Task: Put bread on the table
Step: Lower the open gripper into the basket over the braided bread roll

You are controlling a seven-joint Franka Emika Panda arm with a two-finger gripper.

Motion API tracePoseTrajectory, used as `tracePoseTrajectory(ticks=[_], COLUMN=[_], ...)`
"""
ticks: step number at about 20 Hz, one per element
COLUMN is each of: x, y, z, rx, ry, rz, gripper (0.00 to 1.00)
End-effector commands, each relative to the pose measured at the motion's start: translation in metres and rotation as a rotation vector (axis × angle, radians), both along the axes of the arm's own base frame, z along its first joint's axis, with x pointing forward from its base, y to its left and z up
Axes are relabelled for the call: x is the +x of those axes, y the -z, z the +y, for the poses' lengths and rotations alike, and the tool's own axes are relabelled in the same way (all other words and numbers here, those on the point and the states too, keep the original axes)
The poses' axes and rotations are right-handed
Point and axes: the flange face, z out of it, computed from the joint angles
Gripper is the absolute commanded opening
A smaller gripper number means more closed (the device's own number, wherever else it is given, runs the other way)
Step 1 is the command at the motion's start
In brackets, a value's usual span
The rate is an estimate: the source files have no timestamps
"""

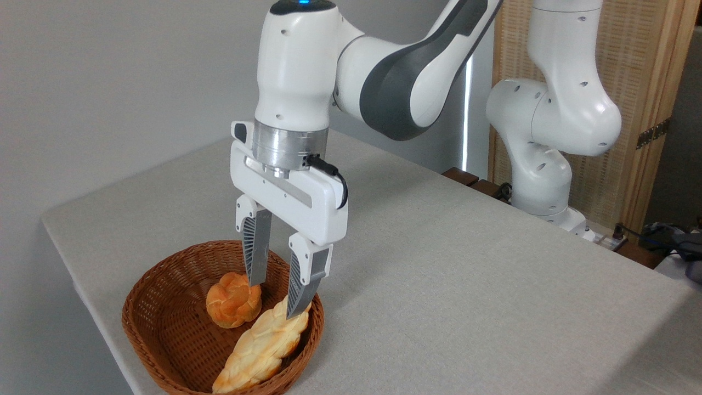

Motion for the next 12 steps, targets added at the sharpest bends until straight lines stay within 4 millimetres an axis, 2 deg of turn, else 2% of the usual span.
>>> tracePoseTrajectory(ticks=[1,4,12], x=[0.0,-0.005,-0.004], y=[0.002,0.017,0.026], z=[-0.002,-0.006,-0.015], rx=[0.057,0.102,0.102], ry=[0.035,0.067,0.083], rz=[-0.009,0.018,0.036], gripper=[0.99,0.99,0.99])
